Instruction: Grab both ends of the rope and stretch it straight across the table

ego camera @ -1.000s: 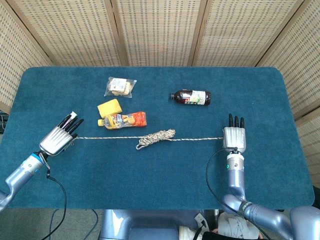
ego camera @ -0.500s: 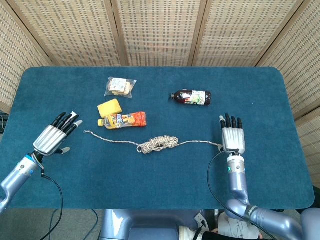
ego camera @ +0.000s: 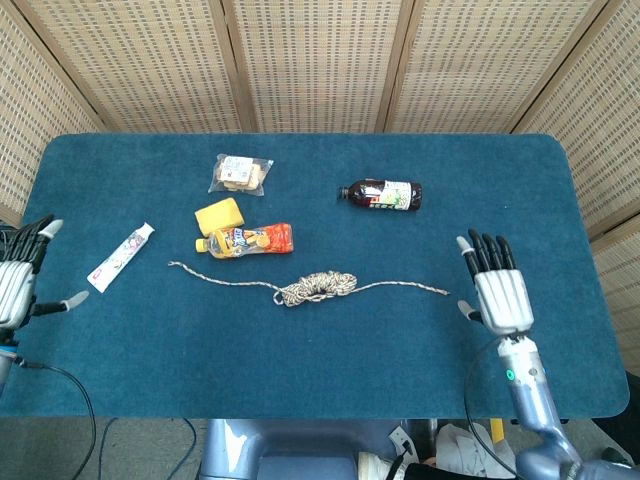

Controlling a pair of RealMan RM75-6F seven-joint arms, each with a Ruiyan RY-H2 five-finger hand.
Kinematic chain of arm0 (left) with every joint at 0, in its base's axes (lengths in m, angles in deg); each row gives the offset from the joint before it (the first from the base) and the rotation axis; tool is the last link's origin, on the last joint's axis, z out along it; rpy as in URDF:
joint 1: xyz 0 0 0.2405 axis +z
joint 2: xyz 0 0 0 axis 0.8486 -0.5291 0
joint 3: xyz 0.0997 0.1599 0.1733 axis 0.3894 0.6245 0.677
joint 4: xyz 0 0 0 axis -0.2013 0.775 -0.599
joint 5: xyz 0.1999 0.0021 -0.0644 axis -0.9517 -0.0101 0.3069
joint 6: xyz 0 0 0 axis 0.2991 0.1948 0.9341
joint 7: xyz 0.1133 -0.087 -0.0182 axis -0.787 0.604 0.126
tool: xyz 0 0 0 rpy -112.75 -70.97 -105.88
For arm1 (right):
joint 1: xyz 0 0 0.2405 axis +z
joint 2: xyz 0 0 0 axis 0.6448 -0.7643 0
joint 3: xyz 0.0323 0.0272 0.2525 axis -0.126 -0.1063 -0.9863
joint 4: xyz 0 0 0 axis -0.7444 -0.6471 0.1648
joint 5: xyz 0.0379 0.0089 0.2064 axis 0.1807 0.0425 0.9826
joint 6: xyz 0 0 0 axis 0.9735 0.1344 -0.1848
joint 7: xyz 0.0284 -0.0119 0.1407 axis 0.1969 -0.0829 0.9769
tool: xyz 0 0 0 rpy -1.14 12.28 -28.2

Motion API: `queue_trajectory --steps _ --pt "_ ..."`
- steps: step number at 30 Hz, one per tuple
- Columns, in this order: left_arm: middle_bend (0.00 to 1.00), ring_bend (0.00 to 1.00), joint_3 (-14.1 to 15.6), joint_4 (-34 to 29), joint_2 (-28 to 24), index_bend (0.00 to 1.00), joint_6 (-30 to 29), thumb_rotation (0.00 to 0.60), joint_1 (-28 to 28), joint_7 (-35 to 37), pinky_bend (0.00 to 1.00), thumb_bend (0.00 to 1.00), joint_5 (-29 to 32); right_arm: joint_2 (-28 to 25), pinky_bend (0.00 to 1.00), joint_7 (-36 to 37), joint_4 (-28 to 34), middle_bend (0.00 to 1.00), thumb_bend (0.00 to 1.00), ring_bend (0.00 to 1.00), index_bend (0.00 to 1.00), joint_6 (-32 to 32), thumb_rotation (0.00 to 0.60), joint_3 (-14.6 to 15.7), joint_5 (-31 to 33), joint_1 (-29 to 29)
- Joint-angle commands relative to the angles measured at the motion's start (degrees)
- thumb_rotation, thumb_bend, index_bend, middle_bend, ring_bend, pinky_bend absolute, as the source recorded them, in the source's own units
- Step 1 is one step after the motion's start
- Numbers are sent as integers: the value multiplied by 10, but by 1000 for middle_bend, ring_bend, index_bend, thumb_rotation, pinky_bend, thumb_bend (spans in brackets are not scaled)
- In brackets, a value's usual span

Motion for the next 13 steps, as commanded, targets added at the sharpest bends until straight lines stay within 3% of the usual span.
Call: queue_trajectory --steps 1,6,13 --pt "0 0 16 -145 -55 0 -53 600 84 -134 0 0 43 -33 0 66 5 0 0 0 0 97 600 75 -128 -64" --pt "0 0 42 -212 -47 0 -97 600 124 -206 0 0 13 -19 0 68 12 0 0 0 0 165 600 97 -180 -111" --pt "0 0 50 -230 -44 0 -110 600 140 -247 0 0 -19 -23 0 38 28 0 0 0 0 182 600 105 -208 -138"
